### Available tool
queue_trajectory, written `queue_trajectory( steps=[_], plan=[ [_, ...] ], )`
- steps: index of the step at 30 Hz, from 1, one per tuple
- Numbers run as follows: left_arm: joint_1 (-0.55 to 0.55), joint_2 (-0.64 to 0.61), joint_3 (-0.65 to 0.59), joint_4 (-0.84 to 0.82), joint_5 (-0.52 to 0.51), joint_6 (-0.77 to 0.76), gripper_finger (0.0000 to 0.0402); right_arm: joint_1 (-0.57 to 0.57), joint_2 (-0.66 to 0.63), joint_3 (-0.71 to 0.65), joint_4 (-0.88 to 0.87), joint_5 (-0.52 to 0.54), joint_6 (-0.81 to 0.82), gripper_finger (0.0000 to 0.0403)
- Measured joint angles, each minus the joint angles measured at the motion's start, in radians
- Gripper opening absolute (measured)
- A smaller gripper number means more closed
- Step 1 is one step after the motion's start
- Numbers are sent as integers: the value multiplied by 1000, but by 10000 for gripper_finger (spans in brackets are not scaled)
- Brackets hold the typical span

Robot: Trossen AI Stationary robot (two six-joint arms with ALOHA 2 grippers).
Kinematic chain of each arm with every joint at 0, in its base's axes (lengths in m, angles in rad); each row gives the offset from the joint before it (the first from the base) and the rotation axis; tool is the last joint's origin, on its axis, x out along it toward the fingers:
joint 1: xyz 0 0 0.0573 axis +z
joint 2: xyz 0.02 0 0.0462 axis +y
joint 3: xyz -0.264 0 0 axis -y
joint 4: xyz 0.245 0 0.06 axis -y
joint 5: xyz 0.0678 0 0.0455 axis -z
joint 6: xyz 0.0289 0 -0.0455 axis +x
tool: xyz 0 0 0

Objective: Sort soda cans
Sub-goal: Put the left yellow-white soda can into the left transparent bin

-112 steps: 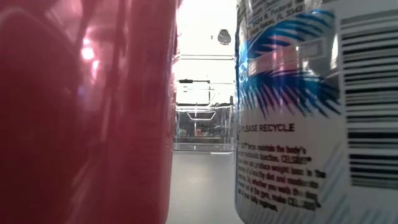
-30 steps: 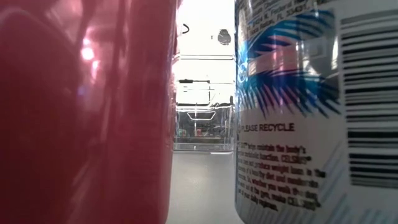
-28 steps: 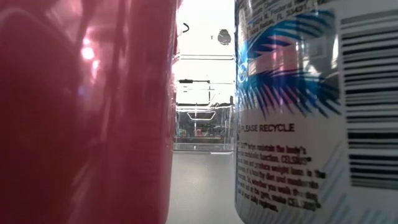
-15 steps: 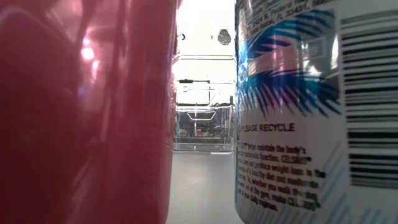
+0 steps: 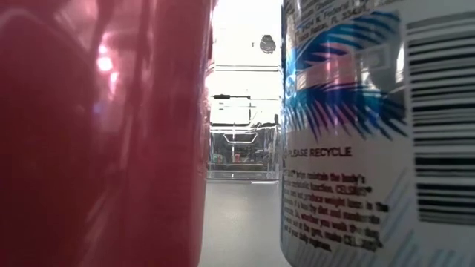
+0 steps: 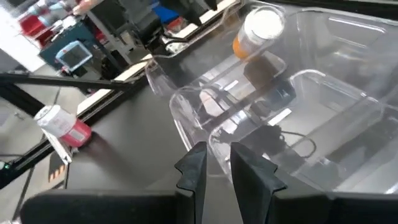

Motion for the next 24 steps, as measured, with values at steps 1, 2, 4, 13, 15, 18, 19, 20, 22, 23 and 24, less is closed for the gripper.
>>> queue_trajectory(
  steps=[1, 2, 4, 13, 15, 18, 19, 20, 22, 23, 24],
  plan=[
    [0, -17, -11, 15, 0, 0, 244, -9, 0, 0, 22, -22, -24, 66],
    [0, -34, -23, 28, 0, -2, 244, -20, 0, 0, 45, -44, -50, 66],
    [0, -64, -53, 48, 0, -2, 244, -40, 0, 0, 78, -59, -86, 66],
    [-1, -95, -191, 127, 15, -2, 244, -145, 18, 57, 112, -214, -173, 66],
    [-1, -95, -220, 139, 15, -2, 244, -169, 43, 114, 70, -241, -217, 66],
    [-1, -95, -249, 177, 15, -2, 244, -204, 109, 238, -49, -245, -298, 66],
    [-1, -95, -256, 190, 15, 0, 244, -219, 140, 287, -102, -257, -327, 66],
    [-1, -95, -261, 198, 15, 3, 244, -235, 171, 341, -154, -278, -348, 66],
    [-1, -95, -264, 215, 15, 9, 244, -270, 243, 446, -264, -304, -372, 66],
    [-1, -95, -265, 225, 15, 16, 244, -290, 279, 498, -313, -319, -381, 66],
    [-1, -95, -265, 231, 15, 24, 244, -308, 318, 550, -352, -332, -394, 66]
  ],
)
